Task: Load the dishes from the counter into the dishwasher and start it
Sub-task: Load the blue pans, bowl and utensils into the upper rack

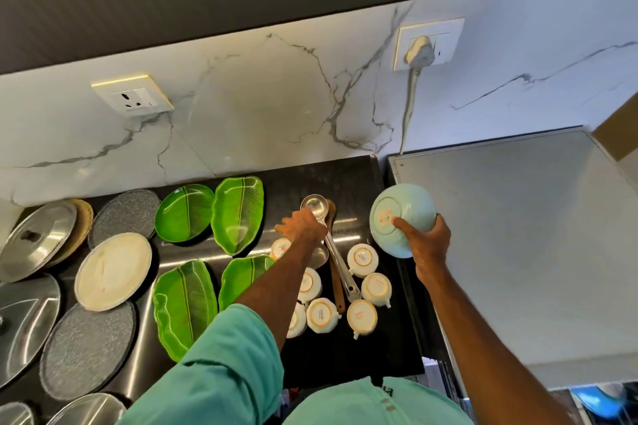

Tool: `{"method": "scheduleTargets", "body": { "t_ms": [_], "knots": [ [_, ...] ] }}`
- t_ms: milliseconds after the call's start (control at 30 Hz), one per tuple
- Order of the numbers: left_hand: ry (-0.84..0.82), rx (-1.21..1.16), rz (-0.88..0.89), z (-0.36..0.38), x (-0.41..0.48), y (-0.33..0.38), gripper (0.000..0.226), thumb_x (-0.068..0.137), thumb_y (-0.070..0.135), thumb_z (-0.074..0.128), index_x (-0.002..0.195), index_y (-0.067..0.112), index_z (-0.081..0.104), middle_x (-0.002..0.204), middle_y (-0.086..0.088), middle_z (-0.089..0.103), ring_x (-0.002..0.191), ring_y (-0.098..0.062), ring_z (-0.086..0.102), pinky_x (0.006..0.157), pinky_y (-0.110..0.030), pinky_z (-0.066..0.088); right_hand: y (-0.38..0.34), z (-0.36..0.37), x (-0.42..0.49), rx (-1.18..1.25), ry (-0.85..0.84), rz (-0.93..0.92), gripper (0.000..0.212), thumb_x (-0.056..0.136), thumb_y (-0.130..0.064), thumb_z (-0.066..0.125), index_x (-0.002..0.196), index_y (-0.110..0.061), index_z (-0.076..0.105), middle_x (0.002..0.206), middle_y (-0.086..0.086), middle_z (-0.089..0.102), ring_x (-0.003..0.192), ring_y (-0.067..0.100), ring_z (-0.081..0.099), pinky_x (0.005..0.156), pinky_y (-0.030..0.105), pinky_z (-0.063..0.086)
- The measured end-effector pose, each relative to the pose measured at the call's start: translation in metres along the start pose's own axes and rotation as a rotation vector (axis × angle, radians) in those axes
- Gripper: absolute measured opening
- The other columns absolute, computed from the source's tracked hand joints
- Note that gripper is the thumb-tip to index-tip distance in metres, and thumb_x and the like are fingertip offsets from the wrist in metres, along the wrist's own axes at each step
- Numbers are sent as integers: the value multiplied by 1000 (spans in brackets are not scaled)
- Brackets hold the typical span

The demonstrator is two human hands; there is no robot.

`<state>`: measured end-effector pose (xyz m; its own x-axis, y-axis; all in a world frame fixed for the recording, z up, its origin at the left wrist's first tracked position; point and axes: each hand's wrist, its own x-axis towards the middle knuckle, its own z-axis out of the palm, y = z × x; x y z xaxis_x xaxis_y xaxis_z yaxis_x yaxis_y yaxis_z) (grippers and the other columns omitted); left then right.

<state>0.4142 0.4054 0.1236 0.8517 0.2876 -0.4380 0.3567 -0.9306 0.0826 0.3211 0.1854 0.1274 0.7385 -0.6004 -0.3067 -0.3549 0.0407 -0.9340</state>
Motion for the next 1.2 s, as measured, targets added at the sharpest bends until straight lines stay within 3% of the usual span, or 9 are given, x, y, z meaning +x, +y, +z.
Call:
{"method": "scheduleTargets", "body": {
  "t_ms": [200, 400, 500, 667, 833, 967, 1100, 1200],
  "knots": [
    [-4, 28, 11, 11, 4, 6, 57, 82, 55, 69, 123, 17, 60, 127, -10, 63, 123, -31, 50, 101, -49, 36, 4, 3, -12, -8, 16, -17, 76, 64, -40, 92, 128, -24, 56, 124, -2, 61, 110, 23, 63, 77, 42, 63],
    [-91, -10, -7, 18, 5, 5, 57, 82, 51, 67, 125, 15, 58, 125, -9, 62, 123, -34, 52, 107, -51, 37, -3, 13, -21, -4, 22, -57, 77, 63, -43, 91, 129, -25, 55, 125, -3, 61, 110, 23, 63, 77, 42, 63],
    [-65, -37, -23, 17, 4, 5, 54, 84, 54, 63, 121, 14, 60, 119, -9, 64, 115, -32, 55, 101, -47, 37, -8, 17, -24, -19, 32, -71, 75, 66, -37, 91, 130, -21, 55, 126, -1, 60, 110, 24, 62, 78, 40, 63],
    [-16, -153, -61, 19, 7, 5, 58, 91, 60, 53, 120, 10, 60, 121, -12, 64, 116, -33, 55, 103, -45, 36, -14, 16, -24, -8, 86, -70, 76, 66, -37, 92, 130, -20, 55, 127, 0, 60, 111, 23, 62, 77, 41, 64],
    [-56, -122, -97, 25, 3, 14, 45, 85, 48, 65, 114, 13, 64, 123, -11, 64, 122, -33, 50, 104, -48, 33, -12, 11, -25, -16, 107, -55, 76, 66, -36, 92, 130, -20, 55, 127, 0, 61, 111, 22, 63, 77, 41, 64],
    [-83, -225, -125, 28, 4, 20, 47, 83, 46, 69, 117, 13, 64, 127, -12, 63, 128, -36, 48, 108, -52, 31, -8, 8, -25, -33, 104, -43, 77, 66, -35, 92, 131, -20, 55, 128, 0, 60, 111, 21, 62, 77, 41, 63],
    [-72, -350, -146, 28, 11, 18, 55, 89, 59, 59, 116, 12, 63, 124, -13, 64, 125, -37, 52, 108, -52, 32, -6, 6, -23, -35, 100, -32, 78, 65, -35, 93, 131, -20, 55, 128, 0, 60, 112, 22, 63, 77, 44, 63],
    [-45, -449, -168, 38, 25, 13, 62, 81, 71, 52, 105, 14, 63, 110, -10, 69, 107, -35, 64, 101, -52, 46, -7, 6, -21, -32, 97, -31, 78, 65, -35, 93, 131, -21, 55, 128, 0, 60, 111, 22, 63, 76, 43, 63]
  ]
}}
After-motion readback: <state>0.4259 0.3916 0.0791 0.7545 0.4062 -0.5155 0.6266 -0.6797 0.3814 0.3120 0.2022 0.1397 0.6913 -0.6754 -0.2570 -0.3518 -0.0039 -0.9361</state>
